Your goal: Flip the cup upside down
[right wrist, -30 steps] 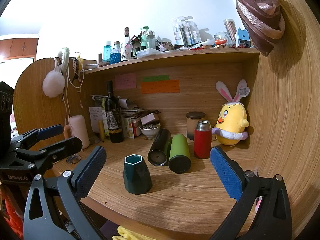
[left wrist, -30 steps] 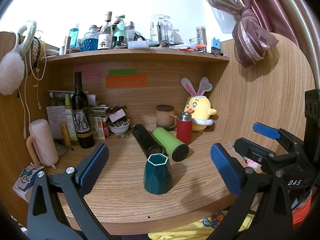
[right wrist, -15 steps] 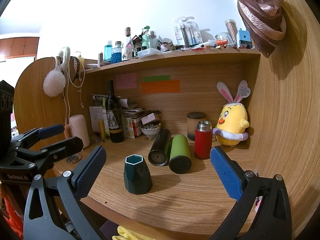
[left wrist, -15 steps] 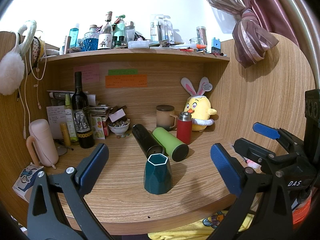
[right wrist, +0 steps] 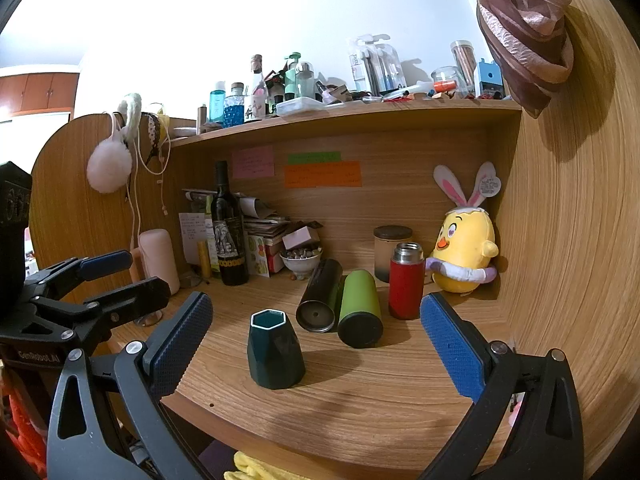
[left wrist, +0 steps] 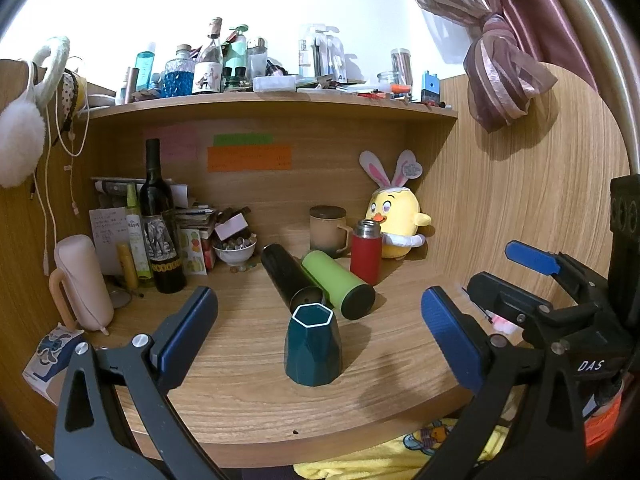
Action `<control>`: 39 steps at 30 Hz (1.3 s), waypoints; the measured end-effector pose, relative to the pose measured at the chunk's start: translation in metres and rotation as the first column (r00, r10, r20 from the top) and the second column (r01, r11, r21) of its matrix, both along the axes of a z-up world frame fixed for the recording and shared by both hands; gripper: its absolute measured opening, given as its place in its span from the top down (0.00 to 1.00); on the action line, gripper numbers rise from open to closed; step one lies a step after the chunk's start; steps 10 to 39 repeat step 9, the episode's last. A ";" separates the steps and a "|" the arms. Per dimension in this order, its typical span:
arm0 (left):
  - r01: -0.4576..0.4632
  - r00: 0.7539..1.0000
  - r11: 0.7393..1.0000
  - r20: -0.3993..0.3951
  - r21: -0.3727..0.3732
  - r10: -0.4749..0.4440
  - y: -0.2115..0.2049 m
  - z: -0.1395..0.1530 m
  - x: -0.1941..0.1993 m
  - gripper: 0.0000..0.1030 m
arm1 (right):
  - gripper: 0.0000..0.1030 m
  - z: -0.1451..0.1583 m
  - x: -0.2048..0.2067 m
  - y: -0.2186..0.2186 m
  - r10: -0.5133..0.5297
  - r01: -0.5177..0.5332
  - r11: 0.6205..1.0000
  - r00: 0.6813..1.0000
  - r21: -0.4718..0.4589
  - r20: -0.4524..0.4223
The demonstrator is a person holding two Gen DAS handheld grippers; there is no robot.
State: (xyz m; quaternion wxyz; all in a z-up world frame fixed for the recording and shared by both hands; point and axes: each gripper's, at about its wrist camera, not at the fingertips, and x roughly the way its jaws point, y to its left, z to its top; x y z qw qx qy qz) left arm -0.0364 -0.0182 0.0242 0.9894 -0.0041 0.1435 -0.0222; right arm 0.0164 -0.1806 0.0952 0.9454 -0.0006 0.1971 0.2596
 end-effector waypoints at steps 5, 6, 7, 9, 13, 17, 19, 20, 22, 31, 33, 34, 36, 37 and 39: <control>0.009 1.000 1.000 -0.007 -0.007 -0.009 0.000 -0.001 0.001 0.00 | 0.00 -0.001 -0.001 0.001 0.000 0.000 1.000 1.000 0.002 -0.002; 0.011 1.000 1.000 -0.008 -0.010 -0.012 0.001 -0.001 0.001 0.00 | 0.00 -0.001 -0.001 0.000 0.000 0.000 1.000 1.000 0.001 -0.001; 0.013 1.000 1.000 -0.009 -0.013 -0.013 0.002 -0.001 0.001 0.00 | 0.00 -0.001 -0.001 0.000 0.001 -0.001 1.000 1.000 0.001 -0.002; 0.014 1.000 1.000 -0.012 -0.015 -0.014 0.002 -0.002 0.002 0.00 | 0.00 -0.001 0.000 0.000 0.002 -0.002 1.000 1.000 0.001 -0.001; 0.014 1.000 1.000 -0.012 -0.015 -0.014 0.002 -0.002 0.002 0.00 | 0.00 -0.001 0.000 0.000 0.002 -0.002 1.000 1.000 0.001 -0.001; 0.014 1.000 1.000 -0.012 -0.015 -0.014 0.002 -0.002 0.002 0.00 | 0.00 -0.001 0.000 0.000 0.002 -0.002 1.000 1.000 0.001 -0.001; 0.014 1.000 1.000 -0.012 -0.015 -0.014 0.002 -0.002 0.002 0.00 | 0.00 -0.001 0.000 0.000 0.002 -0.002 1.000 1.000 0.001 -0.001; 0.014 1.000 1.000 -0.012 -0.015 -0.014 0.002 -0.002 0.002 0.00 | 0.00 -0.001 0.000 0.000 0.002 -0.002 1.000 1.000 0.001 -0.001; 0.014 1.000 1.000 -0.012 -0.015 -0.014 0.002 -0.002 0.002 0.00 | 0.00 -0.001 0.000 0.000 0.002 -0.002 1.000 1.000 0.001 -0.001; 0.014 1.000 1.000 -0.012 -0.015 -0.014 0.002 -0.002 0.002 0.00 | 0.00 -0.001 0.000 0.000 0.002 -0.002 1.000 1.000 0.001 -0.001; 0.014 1.000 1.000 -0.012 -0.015 -0.014 0.002 -0.002 0.002 0.00 | 0.00 -0.001 0.000 0.000 0.002 -0.002 1.000 1.000 0.001 -0.001; 0.014 1.000 1.000 -0.012 -0.015 -0.014 0.002 -0.002 0.002 0.00 | 0.00 -0.001 0.000 0.000 0.002 -0.002 1.000 1.000 0.001 -0.001; 0.014 1.000 1.000 -0.012 -0.015 -0.014 0.002 -0.002 0.002 0.00 | 0.00 -0.001 0.000 0.000 0.002 -0.002 1.000 1.000 0.001 -0.001; 0.014 1.000 1.000 -0.012 -0.015 -0.014 0.002 -0.002 0.002 0.00 | 0.00 -0.001 0.000 0.000 0.002 -0.002 1.000 1.000 0.001 -0.001; 0.014 1.000 1.000 -0.012 -0.015 -0.014 0.002 -0.002 0.002 0.00 | 0.00 -0.001 0.000 0.000 0.002 -0.002 1.000 1.000 0.001 -0.001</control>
